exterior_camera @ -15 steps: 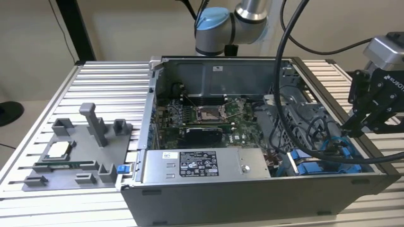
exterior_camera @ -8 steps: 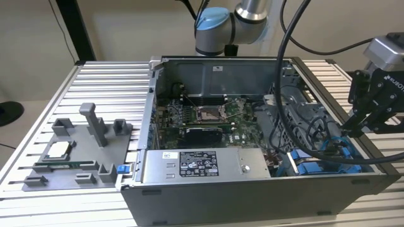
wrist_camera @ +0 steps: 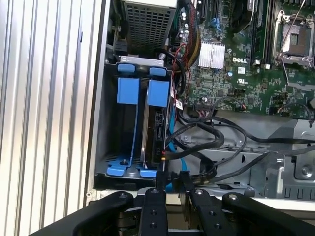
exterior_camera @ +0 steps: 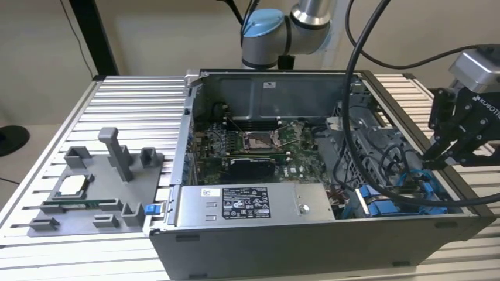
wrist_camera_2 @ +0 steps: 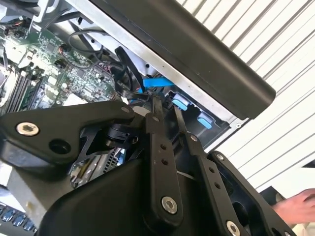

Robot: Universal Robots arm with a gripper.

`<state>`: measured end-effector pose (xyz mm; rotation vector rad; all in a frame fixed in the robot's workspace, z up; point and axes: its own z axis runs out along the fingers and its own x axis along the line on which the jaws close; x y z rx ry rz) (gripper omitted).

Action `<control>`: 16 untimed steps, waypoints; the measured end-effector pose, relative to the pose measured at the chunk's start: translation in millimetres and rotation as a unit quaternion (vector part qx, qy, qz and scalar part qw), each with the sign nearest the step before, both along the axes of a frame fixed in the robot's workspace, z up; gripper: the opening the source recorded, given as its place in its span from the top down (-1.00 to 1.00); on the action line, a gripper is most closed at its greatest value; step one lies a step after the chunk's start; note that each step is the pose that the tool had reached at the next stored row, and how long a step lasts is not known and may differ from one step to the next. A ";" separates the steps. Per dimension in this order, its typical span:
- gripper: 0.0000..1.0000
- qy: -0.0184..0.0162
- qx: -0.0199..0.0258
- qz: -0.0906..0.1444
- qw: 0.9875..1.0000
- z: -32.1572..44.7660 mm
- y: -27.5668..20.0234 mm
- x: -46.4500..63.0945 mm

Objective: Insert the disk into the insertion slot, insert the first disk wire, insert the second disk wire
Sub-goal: 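Insert the second disk wire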

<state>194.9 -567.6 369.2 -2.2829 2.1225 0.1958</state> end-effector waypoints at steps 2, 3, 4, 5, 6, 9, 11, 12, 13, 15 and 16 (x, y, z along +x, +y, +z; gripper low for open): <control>-1.00 0.000 0.007 0.004 1.000 -0.5 0.0 0.1; -1.00 0.000 0.012 0.006 1.000 -0.8 0.0 0.1; -1.00 0.000 0.017 0.008 1.000 -1.0 0.0 0.4; -1.00 0.000 0.018 0.011 1.000 -1.2 0.0 1.4; -1.00 0.000 0.019 0.013 1.000 -1.3 0.0 2.2; -1.00 0.000 0.019 0.020 1.000 -1.7 -0.2 4.2; -1.00 0.000 0.019 0.024 1.000 -2.1 -0.6 4.5; -1.00 0.000 0.019 0.024 1.000 -2.4 -1.0 4.5; -1.00 0.000 0.019 0.025 1.000 -3.1 -1.2 4.5; -1.00 0.000 0.019 0.025 1.000 -4.7 -1.3 4.6; -1.00 0.000 0.019 0.025 1.000 -5.6 -1.3 4.6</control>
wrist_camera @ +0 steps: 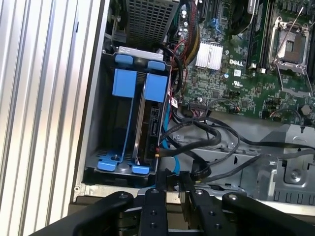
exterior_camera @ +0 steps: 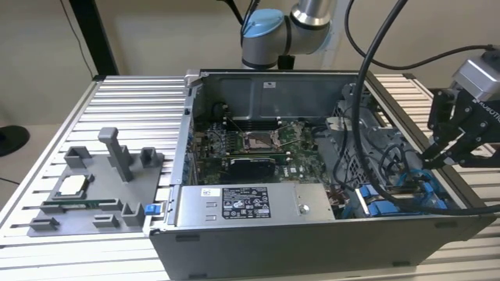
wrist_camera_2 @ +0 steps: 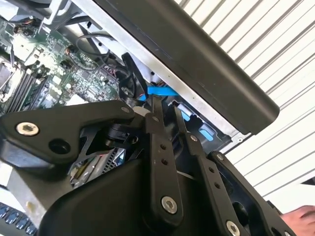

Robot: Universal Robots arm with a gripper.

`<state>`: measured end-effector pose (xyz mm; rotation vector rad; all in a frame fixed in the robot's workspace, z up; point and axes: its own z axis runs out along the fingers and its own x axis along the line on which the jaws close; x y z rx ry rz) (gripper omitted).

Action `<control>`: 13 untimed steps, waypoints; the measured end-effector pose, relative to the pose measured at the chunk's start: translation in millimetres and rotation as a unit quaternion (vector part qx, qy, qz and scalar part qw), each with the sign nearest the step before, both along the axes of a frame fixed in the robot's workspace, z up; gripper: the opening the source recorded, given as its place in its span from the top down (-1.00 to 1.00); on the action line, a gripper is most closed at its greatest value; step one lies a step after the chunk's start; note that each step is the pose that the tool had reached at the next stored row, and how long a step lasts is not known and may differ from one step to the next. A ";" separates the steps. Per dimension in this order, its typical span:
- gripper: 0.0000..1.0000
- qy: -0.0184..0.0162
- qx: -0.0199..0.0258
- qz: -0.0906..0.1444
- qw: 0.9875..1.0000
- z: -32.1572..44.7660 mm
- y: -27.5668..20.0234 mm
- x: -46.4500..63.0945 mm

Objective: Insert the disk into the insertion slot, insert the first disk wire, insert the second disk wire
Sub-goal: 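Insert the second disk wire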

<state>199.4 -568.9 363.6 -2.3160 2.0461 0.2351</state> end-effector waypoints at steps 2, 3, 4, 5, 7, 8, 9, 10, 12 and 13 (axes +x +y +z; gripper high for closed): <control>1.00 0.000 0.000 0.000 1.000 -1.2 0.0 -0.1; 1.00 0.000 0.000 0.000 1.000 -1.7 0.0 -0.2; 1.00 0.000 0.000 0.000 1.000 -2.0 -0.1 -0.4; 1.00 0.000 0.000 0.000 1.000 -2.2 -0.1 -0.4; 1.00 0.000 0.000 0.000 1.000 -2.4 -0.6 -0.5; 1.00 0.000 0.000 0.000 1.000 -2.5 -0.9 -0.9; 1.00 0.000 0.000 0.000 1.000 -2.5 -1.0 -1.4; 1.00 0.000 0.000 0.000 1.000 -2.5 -1.1 -1.6; 1.00 0.000 0.000 0.000 1.000 -0.9 -1.1 -1.8; 1.00 0.000 0.000 0.000 1.000 1.6 -1.1 -2.0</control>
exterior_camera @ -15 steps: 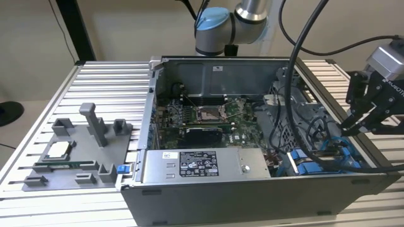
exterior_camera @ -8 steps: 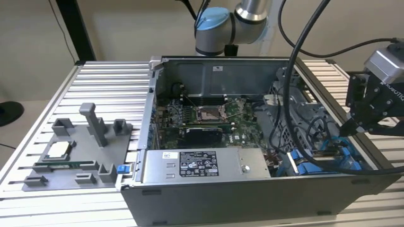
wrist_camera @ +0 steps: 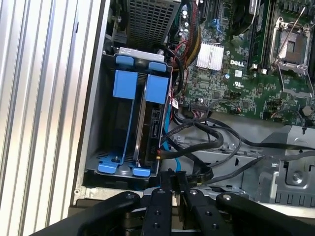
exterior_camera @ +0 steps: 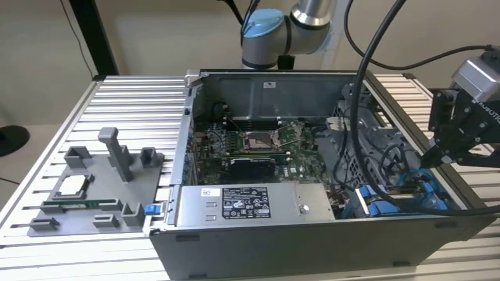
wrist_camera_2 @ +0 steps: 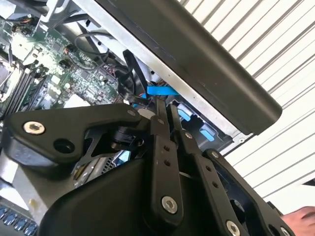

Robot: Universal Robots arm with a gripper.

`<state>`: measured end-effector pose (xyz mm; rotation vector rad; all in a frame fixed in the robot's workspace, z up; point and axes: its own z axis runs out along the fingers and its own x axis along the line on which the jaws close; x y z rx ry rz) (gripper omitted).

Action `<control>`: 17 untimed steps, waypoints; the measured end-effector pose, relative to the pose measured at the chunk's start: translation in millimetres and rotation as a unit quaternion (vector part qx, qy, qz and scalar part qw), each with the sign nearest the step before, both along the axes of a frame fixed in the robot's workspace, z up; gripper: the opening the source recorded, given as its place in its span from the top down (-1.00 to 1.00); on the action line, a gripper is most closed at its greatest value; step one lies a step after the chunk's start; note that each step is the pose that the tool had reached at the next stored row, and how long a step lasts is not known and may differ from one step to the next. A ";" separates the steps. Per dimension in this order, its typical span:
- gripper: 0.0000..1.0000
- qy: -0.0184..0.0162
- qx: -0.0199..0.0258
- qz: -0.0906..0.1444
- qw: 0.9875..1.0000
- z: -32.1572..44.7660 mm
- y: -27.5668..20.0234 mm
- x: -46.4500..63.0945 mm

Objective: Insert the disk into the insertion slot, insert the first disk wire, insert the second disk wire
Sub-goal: 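Insert the second disk wire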

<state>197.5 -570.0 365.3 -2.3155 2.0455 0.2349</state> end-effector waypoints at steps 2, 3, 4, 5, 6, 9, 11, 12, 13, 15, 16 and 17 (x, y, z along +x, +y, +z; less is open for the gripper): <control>1.00 0.000 0.000 0.000 1.000 7.7 0.0 -1.1; 1.00 0.000 0.000 0.000 1.000 11.1 0.1 -1.9; 1.00 0.000 0.000 0.000 1.000 13.4 0.5 -3.2; 1.00 -0.001 0.000 0.000 1.000 15.1 1.0 -5.1; 1.00 -0.001 0.000 0.000 1.000 16.8 1.5 -7.1; 1.00 -0.003 0.000 -0.001 1.000 21.1 2.2 -13.4; 1.00 -0.004 0.000 -0.001 1.000 22.5 2.4 -19.0; 1.00 -0.004 0.000 -0.001 1.000 23.0 2.6 -22.1; 1.00 -0.005 0.000 -0.001 1.000 23.4 2.7 -25.4; 1.00 -0.006 0.000 -0.001 1.000 24.3 2.7 -32.1; 1.00 -0.007 0.000 -0.001 1.000 24.8 2.7 -35.7; 1.00 -0.008 0.000 -0.001 1.000 25.1 2.7 -39.2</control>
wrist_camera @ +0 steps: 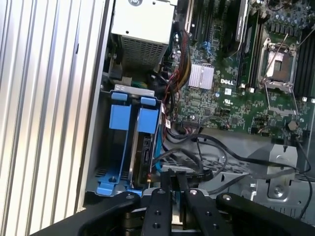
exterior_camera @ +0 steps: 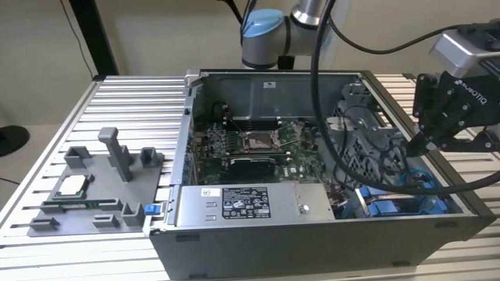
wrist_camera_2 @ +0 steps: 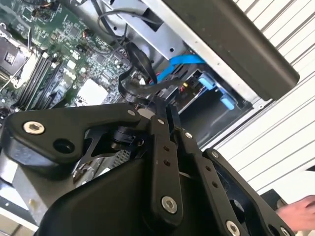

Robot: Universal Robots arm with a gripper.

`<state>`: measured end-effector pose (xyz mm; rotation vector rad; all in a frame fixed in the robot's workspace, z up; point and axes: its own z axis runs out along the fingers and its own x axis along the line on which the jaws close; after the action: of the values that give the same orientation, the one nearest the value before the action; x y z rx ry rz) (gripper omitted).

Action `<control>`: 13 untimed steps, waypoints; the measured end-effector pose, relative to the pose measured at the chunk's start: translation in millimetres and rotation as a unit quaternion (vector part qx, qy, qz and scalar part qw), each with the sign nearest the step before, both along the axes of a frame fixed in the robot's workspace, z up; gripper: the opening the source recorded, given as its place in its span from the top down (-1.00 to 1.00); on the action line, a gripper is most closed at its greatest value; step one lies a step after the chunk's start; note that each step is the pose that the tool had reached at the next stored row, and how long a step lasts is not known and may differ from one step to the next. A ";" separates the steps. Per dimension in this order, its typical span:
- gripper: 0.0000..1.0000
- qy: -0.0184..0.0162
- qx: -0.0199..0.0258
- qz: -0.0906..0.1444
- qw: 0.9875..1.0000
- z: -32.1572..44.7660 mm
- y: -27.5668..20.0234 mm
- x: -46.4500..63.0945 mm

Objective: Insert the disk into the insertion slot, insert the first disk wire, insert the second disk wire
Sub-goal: 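Insert the second disk wire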

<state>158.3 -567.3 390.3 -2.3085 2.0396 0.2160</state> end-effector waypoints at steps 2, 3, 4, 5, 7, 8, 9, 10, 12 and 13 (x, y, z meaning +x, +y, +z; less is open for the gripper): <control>1.00 -0.002 0.000 0.000 1.000 0.1 0.0 -6.6; 1.00 -0.002 0.000 0.000 1.000 0.0 -0.1 -9.5; 1.00 -0.003 0.000 0.000 1.000 0.1 -0.2 -11.9; 1.00 -0.004 0.000 0.000 1.000 0.1 -0.4 -14.2; 1.00 -0.004 0.000 0.000 1.000 0.0 -1.1 -17.1; 1.00 -0.004 0.000 0.000 1.000 0.0 -1.1 -17.1; 1.00 -0.004 0.000 0.000 1.000 0.1 -1.0 -17.1; 1.00 -0.004 0.000 0.000 1.000 0.1 -1.0 -17.2; 1.00 -0.004 0.000 0.000 1.000 0.0 -1.1 -17.4; 1.00 -0.004 0.000 0.000 1.000 0.1 -1.1 -17.5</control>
<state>140.8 -568.4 390.4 -2.3053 2.0355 0.2057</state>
